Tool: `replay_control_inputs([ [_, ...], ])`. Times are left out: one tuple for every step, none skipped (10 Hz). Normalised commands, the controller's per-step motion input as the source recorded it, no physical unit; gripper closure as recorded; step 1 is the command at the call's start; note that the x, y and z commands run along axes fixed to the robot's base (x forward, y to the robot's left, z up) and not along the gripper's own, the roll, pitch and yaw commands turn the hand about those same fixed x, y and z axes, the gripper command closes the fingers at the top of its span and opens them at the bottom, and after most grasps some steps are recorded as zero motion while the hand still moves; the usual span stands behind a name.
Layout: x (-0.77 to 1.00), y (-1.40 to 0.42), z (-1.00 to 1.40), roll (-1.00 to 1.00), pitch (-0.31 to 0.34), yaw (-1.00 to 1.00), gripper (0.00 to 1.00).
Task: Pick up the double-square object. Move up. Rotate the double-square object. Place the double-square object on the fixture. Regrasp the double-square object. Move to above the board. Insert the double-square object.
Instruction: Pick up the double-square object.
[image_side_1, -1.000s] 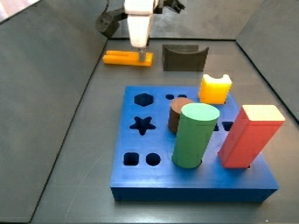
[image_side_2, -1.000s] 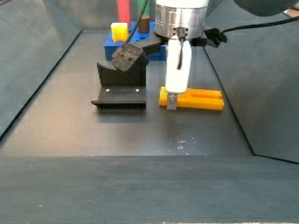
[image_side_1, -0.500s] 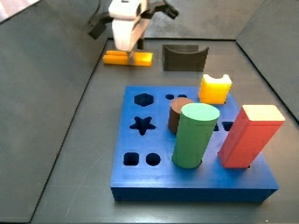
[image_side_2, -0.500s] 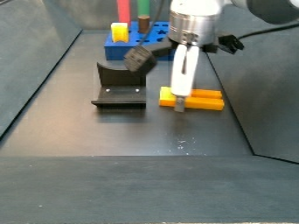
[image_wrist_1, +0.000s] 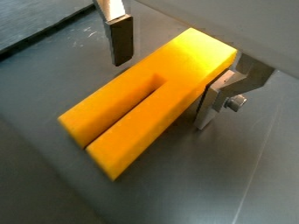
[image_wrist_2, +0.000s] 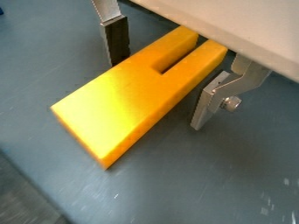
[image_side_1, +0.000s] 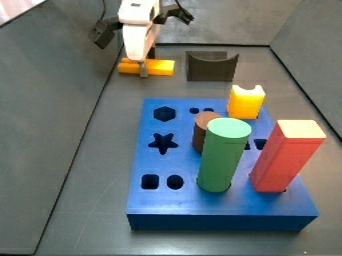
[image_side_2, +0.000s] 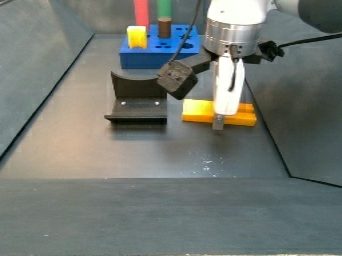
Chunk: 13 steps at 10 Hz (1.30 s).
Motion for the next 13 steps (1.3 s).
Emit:
replay_control_inputs([
  [0.07, 0.0, -0.38, -0.34, 0.0, -0.31, 0.0],
  [0.23, -0.04, -0.45, -0.28, 0.019, -0.52, 0.0],
  [0.22, -0.01, -0.47, -0.3, 0.017, -0.49, 0.0],
  [0.09, 0.0, -0.4, -0.34, 0.0, -0.35, 0.0],
  [-0.07, -0.05, -0.2, -0.16, -0.019, -0.09, 0.0],
  [0.0, 0.0, 0.0, 0.0, -0.034, 0.0, 0.0],
  [0.0, 0.0, 0.0, 0.0, 0.0, 0.0, 0.0],
  [0.0, 0.0, 0.0, 0.0, 0.0, 0.0, 1.0],
  [0.0, 0.0, 0.0, 0.0, 0.0, 0.0, 1.0],
  [0.0, 0.0, 0.0, 0.0, 0.0, 0.0, 1.0],
  [0.0, 0.0, 0.0, 0.0, 0.0, 0.0, 1.0],
  [0.0, 0.0, 0.0, 0.0, 0.0, 0.0, 1.0],
  [0.0, 0.0, 0.0, 0.0, 0.0, 0.0, 1.0],
])
